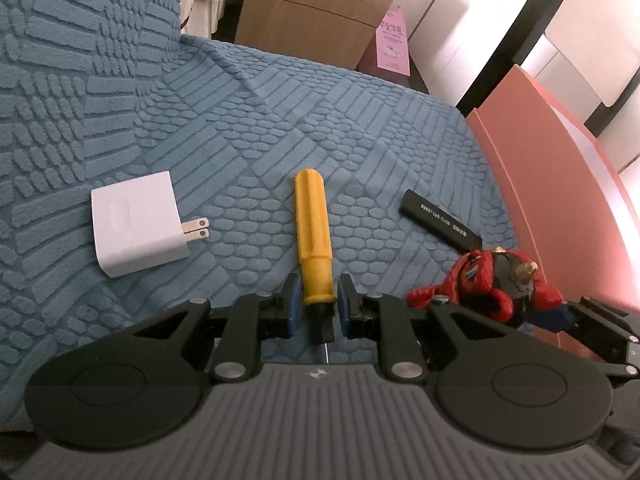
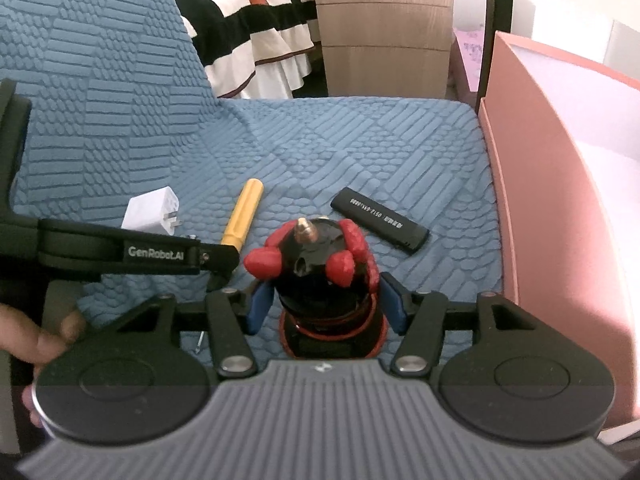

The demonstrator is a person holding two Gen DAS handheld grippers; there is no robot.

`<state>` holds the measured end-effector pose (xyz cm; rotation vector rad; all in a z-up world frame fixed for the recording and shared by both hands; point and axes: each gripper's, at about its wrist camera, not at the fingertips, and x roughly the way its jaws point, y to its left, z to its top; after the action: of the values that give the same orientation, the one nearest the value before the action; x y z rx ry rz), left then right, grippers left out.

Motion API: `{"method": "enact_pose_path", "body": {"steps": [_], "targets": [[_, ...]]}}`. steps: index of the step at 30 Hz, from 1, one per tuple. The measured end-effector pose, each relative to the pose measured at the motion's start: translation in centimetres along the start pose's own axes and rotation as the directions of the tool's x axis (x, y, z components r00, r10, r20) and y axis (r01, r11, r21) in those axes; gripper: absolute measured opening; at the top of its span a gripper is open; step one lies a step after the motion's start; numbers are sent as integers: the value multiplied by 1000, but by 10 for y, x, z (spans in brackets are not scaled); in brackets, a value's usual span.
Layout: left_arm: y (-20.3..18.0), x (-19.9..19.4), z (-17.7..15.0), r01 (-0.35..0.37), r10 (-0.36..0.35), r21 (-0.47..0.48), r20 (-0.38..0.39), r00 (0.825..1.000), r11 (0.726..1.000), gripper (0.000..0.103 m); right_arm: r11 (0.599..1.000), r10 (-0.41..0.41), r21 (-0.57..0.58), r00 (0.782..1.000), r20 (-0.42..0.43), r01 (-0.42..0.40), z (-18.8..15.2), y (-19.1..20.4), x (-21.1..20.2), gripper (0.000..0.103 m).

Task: Organize rigid objects
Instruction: 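Lift the yellow screwdriver with the left tool while the right tool holds the figure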

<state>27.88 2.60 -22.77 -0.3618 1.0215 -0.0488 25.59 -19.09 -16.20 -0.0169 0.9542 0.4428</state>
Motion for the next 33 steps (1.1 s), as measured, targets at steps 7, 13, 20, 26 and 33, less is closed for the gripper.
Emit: {"method": "enact_pose_path", "body": {"steps": [7,13,20,26,33], "targets": [[-4,9,4,-13,13,27,2,1000,1000,24,999,-3,44,1000,-1,3,4,-1,11,62],[-4,11,5,-11,10,36,18,1000,999,24,999,-28,38,1000,16,27,9,-1,13,62],[-8,14,5,-40,37,59,40,998,997,20,999,-46,15,999,17,46,8,2,11,61],[-6,5,6,-48,46,42,39,998,998,20,999,-40,22,999,23,39,7,-2,5,61],[-13,-17,4,-5,4,18,62,998,1000,20,1000,-18,12,999,37,18,6,-2,-9,61]]}}
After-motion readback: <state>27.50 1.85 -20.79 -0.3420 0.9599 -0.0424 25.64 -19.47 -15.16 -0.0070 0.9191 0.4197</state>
